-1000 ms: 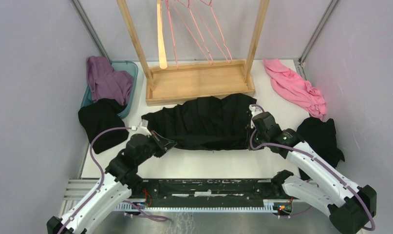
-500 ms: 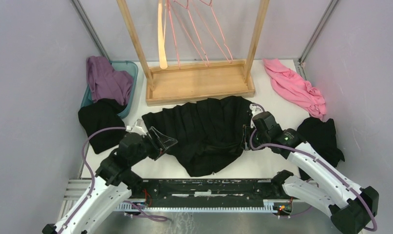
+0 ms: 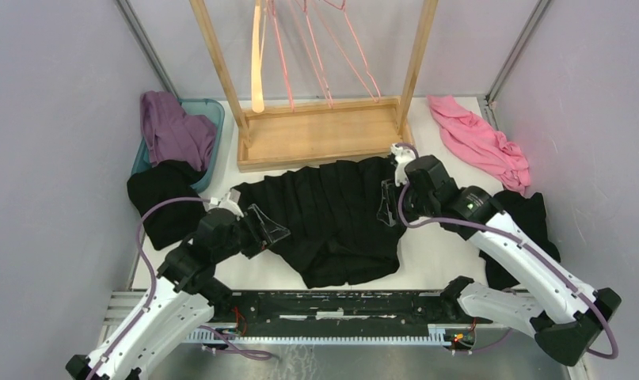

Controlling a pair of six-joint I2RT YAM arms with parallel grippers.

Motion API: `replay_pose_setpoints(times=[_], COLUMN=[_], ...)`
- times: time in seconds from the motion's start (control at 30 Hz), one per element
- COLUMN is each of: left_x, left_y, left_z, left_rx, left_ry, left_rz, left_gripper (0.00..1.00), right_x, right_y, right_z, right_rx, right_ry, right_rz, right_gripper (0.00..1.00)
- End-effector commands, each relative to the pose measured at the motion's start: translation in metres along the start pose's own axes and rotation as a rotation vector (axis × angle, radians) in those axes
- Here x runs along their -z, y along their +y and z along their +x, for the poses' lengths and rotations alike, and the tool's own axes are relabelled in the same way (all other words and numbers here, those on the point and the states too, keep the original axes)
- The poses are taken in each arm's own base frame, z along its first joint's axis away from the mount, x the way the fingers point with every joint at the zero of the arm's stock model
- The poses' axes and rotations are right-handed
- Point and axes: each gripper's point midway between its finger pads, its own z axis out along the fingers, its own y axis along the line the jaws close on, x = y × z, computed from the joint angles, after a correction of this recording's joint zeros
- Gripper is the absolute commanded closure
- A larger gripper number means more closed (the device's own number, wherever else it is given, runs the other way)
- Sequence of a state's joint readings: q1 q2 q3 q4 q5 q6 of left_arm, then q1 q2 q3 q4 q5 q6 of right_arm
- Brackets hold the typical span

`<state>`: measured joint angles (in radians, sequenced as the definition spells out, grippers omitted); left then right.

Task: Place the skirt on the hanger
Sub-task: Flatten out the skirt at the center of the board, then pick up the hanger from the clothesline.

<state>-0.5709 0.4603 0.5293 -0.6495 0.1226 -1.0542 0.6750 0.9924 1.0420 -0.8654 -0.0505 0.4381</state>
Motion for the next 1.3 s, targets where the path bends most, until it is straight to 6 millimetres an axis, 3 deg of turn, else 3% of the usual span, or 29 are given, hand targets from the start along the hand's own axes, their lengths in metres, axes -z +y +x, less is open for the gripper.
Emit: replay_pose_setpoints(times=[0.0,0.1,0.3,0.37,0.47,0.63,0.8,0.9,1.03,1.13,1.27], left_x=[-0.003,-0.006,-0.014,-0.014,-0.013,-0.009,0.004,0.009,0.008,0.007,0.009], left_y=[-0.015,-0.011,-0.004,-0.003,-0.004,-0.006,-0.013,-0.017,-0.013,-0.011,-0.014], left_z=[-0.02,-0.03,-0.034,-0.035,-0.038,-0.04,-0.036,-0.038,-0.039,-0.039,-0.042], left_rx=[-0.159,-0.192,-0.213,-0.221,-0.234,-0.271,-0.279,-0.256,-0.234,-0.231,-0.226], left_ry=[-0.054,-0.083,-0.089,-0.096,-0.103,-0.099,-0.103,-0.124,-0.121,-0.11,-0.126], left_rz=[0.024,-0.028,-0.076,-0.08,-0.085,-0.088,-0.037,-0.013,-0.054,-0.079,-0.066], left_gripper=[0.23,0.18,0.02,0.01,0.01,0.01,0.01,0.01,0.01,0.01,0.01], right_x=[0.017,0.026,0.06,0.064,0.059,0.052,0.058,0.057,0.053,0.051,0.045], right_y=[0.027,0.05,0.12,0.138,0.148,0.132,0.127,0.14,0.173,0.191,0.199], right_z=[-0.064,-0.108,-0.208,-0.233,-0.259,-0.287,-0.288,-0.285,-0.287,-0.299,-0.323], right_rx=[0.082,0.088,0.07,0.079,0.084,0.118,0.141,0.147,0.182,0.202,0.173], right_ry=[-0.143,-0.22,-0.398,-0.438,-0.472,-0.538,-0.561,-0.546,-0.534,-0.549,-0.613], right_rz=[-0.048,-0.09,-0.295,-0.338,-0.336,-0.205,-0.176,-0.243,-0.336,-0.347,-0.344], right_gripper=[0.59,0.62,0.67,0.67,0.67,0.66,0.65,0.65,0.64,0.63,0.6])
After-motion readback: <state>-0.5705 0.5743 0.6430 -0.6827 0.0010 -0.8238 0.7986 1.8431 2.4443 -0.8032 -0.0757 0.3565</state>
